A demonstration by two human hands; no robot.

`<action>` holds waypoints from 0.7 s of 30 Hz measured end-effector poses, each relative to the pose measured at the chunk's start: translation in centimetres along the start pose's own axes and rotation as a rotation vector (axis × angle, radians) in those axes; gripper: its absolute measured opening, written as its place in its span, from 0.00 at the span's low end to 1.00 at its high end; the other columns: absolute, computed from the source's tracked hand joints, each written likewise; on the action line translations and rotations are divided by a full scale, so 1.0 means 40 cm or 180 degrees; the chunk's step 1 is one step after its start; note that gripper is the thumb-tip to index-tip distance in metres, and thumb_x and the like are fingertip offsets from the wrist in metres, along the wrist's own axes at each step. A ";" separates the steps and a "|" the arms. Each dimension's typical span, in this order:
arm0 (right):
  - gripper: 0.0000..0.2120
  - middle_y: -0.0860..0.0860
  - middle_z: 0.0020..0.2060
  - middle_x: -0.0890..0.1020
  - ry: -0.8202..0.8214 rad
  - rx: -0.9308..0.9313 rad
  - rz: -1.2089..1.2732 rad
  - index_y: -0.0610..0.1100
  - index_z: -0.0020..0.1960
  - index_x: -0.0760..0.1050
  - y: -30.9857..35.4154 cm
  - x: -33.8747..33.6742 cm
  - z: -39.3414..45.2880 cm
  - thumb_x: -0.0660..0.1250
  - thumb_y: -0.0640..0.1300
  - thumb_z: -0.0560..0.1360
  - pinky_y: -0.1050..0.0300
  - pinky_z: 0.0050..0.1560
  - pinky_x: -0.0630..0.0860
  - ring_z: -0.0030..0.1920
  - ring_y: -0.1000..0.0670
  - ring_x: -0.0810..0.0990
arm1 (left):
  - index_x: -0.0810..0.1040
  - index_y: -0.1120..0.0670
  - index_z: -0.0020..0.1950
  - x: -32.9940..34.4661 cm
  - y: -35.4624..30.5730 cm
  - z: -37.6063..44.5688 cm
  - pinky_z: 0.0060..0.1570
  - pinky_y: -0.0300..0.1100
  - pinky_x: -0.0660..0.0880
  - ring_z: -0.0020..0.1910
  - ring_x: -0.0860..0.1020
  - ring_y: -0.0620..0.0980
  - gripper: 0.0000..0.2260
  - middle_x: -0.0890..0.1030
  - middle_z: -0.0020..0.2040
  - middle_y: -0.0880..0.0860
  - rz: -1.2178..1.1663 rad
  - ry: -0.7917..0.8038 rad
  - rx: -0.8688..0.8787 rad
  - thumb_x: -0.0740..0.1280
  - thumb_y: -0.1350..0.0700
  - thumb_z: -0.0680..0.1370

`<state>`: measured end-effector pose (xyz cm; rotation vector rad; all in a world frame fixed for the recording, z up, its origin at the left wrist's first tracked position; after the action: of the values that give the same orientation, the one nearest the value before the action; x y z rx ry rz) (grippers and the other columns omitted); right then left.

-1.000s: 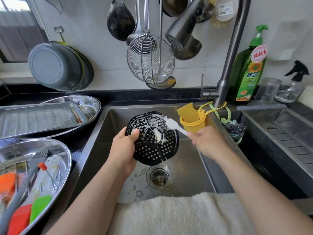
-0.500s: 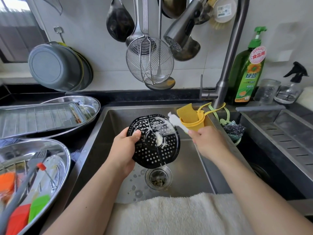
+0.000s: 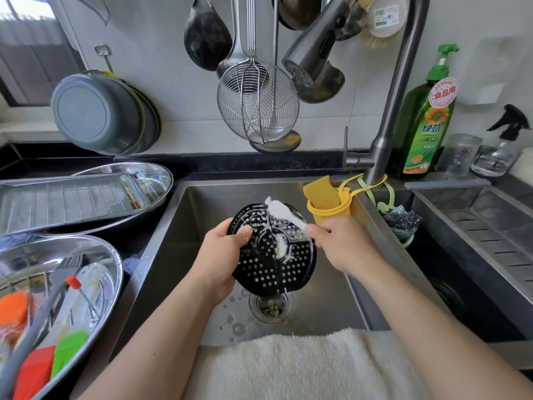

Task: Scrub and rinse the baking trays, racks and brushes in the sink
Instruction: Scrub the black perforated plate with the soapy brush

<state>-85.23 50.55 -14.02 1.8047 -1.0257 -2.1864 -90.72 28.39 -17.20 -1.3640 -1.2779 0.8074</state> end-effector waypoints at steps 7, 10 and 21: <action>0.25 0.44 0.30 0.76 0.0034 0.0075 0.0065 0.37 0.42 0.80 -0.015 0.008 0.001 0.62 0.59 0.81 0.53 0.36 0.68 0.33 0.44 0.73 | 0.82 0.55 0.60 -0.008 -0.003 0.000 0.54 0.54 0.82 0.54 0.86 0.57 0.09 0.88 0.53 0.56 -0.0049 -0.0075 0.0009 0.63 0.62 0.85; 0.24 0.43 0.34 0.80 0.0061 0.0274 0.0048 0.40 0.41 0.80 -0.044 -0.005 0.008 0.62 0.58 0.81 0.53 0.39 0.72 0.40 0.40 0.80 | 0.82 0.55 0.58 -0.022 -0.004 0.002 0.57 0.57 0.81 0.54 0.86 0.58 0.09 0.88 0.52 0.56 -0.0133 -0.0197 0.0002 0.63 0.62 0.85; 0.24 0.44 0.36 0.81 0.0316 0.0430 0.0178 0.38 0.42 0.81 -0.054 0.008 -0.001 0.64 0.58 0.81 0.50 0.48 0.78 0.44 0.40 0.81 | 0.82 0.55 0.57 -0.034 -0.013 0.003 0.61 0.61 0.80 0.57 0.85 0.59 0.09 0.87 0.53 0.56 -0.0226 -0.0380 0.0118 0.62 0.61 0.85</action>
<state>-84.59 52.01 -15.49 1.8944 -1.2128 -2.0181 -91.23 27.06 -16.95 -1.2492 -1.3894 0.8699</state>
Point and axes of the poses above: each hand's wrist, its own z-axis towards the middle knuckle, its own x-axis out of the palm, y = z × x, the point moved 8 cm from there along z, towards the middle knuckle
